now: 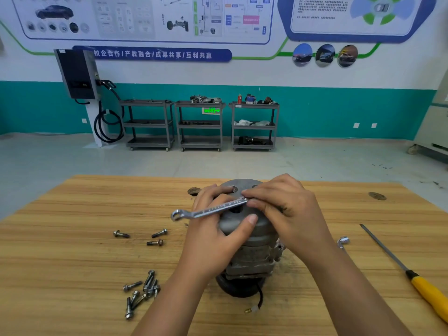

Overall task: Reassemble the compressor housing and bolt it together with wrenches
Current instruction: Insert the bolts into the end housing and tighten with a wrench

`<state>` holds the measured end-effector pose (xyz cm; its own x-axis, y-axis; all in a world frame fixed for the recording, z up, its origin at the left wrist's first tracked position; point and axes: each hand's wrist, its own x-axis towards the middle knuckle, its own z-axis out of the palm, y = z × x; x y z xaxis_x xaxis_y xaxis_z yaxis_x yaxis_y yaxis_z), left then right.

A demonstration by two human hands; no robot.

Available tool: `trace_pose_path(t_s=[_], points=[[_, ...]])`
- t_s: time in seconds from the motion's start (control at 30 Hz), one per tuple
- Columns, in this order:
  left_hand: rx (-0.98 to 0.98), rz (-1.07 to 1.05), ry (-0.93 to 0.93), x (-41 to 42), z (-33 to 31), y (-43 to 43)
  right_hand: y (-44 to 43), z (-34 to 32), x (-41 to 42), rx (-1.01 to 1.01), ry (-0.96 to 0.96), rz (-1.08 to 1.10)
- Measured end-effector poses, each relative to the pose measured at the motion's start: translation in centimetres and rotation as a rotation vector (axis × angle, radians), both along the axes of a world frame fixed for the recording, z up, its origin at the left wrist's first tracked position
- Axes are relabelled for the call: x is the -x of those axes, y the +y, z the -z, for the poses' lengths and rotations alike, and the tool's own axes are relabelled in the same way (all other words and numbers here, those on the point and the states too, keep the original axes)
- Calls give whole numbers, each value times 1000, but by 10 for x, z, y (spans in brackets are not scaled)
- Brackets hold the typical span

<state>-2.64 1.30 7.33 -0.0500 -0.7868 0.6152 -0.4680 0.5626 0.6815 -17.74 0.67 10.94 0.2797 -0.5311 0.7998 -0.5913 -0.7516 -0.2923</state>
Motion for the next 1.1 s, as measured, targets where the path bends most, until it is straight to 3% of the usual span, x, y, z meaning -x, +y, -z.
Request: trace_pose_path(t_s=[0.27,0.47,0.67,0.9,1.1], points=[[-53,-20,305,9,16,1,-8,-15,-4,-330,-142,112],[-156,101,509,18,16,3,-15,-20,-4,-537,-225,199],[-200,191,548,13,12,0,-19,-11,-2,-690,-395,228],[-187,184,550,15,12,1,-20,-11,-11,-671,-441,254],[-170,133,541,18,14,4,-12,-15,-12,-594,-317,365]])
